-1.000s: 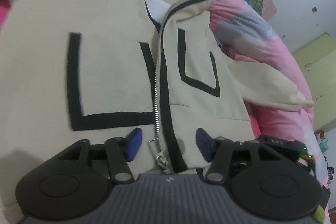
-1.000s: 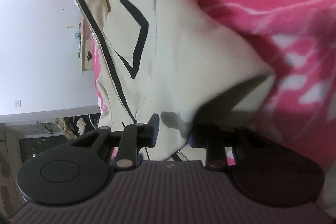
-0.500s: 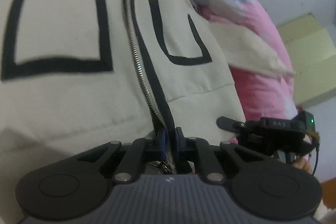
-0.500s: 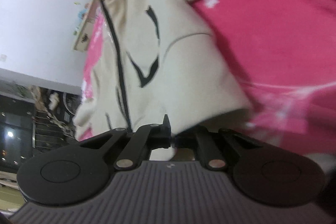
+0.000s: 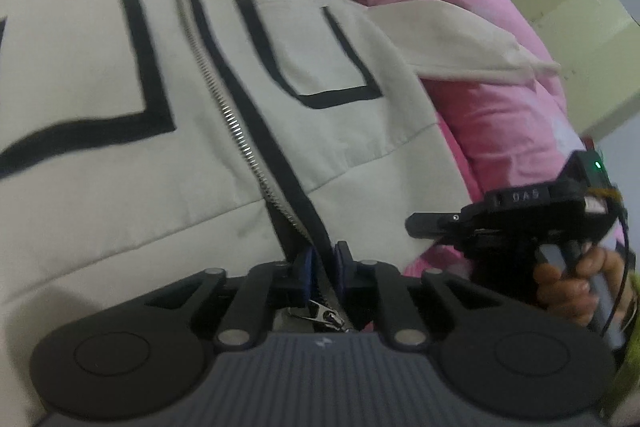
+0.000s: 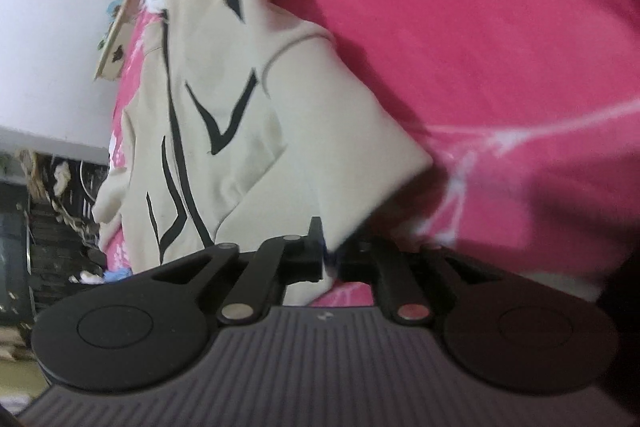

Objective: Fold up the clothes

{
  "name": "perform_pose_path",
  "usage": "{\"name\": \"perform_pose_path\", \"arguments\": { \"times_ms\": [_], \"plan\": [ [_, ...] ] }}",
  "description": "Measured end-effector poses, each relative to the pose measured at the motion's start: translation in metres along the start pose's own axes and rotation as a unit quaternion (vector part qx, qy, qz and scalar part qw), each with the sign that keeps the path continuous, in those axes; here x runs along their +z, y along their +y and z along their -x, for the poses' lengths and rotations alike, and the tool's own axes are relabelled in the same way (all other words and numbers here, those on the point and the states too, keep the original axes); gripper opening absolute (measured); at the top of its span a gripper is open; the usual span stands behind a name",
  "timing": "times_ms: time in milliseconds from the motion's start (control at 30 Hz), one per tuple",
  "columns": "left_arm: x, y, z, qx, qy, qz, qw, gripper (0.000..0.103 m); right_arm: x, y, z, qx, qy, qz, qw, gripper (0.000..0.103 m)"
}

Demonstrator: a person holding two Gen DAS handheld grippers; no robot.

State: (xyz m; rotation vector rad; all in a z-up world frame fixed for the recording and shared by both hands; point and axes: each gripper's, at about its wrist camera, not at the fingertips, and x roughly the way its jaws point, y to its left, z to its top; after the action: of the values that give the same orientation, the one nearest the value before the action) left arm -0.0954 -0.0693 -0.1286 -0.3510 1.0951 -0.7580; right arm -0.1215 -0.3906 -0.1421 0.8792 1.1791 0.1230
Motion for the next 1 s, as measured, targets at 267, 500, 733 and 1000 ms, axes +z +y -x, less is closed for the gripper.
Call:
{"name": "perform_pose_path", "arguments": {
  "times_ms": [267,500,733,1000],
  "plan": [
    [0.019,0.012,0.051,0.008,-0.075,0.025,0.9968,0.039,-0.018,0.029,0.064,-0.006,0.014,0.05,0.999,0.033],
    [0.071,0.016,0.042,0.036,-0.128,-0.007,0.9911,0.04,0.04,0.15,0.069,0.041,-0.104,0.266,0.957,0.034],
    [0.087,0.021,-0.005,0.024,-0.112,-0.029,0.993,0.04,0.112,0.278,-0.083,-0.041,-0.154,0.461,0.873,0.032],
    [0.074,0.049,-0.016,-0.028,-0.091,-0.003,0.9954,0.04,0.142,0.337,-0.22,-0.157,-0.118,0.593,0.781,0.032]
  ]
}}
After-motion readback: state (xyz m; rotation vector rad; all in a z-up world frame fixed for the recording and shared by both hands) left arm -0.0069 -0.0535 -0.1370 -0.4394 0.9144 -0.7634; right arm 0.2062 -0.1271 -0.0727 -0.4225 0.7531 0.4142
